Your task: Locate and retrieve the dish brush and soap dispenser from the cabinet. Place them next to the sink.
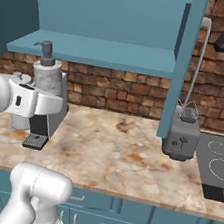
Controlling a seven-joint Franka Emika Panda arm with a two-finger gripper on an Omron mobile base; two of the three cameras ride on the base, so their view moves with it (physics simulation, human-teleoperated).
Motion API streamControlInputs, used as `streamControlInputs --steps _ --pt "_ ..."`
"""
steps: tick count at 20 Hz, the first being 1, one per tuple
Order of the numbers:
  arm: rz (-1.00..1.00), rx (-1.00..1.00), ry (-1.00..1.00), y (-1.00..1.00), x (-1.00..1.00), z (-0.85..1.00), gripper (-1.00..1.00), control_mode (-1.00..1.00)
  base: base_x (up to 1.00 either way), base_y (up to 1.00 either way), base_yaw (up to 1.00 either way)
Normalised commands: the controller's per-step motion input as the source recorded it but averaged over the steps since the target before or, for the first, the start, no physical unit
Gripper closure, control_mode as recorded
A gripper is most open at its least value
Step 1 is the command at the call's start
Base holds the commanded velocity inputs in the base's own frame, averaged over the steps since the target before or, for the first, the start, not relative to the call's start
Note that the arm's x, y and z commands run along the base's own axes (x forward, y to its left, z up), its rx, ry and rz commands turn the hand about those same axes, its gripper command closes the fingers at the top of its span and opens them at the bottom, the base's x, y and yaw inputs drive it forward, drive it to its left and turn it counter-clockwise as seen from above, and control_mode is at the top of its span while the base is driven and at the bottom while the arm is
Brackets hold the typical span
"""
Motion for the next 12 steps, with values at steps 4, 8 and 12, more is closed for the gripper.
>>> streamControlInputs --steps 4,8,12 --pt "0.0 0.0 -0.1 0.01 -0.34 -0.17 1.0 -1.0 0.0 0.0 0.0" --pt "0.0 0.0 0.0 0.0 -0.02 -0.02 1.0 -1.0 0.0 0.0 0.0" --pt "0.0 0.0 0.0 0.0 0.0 0.0 1.0 -1.0 0.0 0.0 0.0"
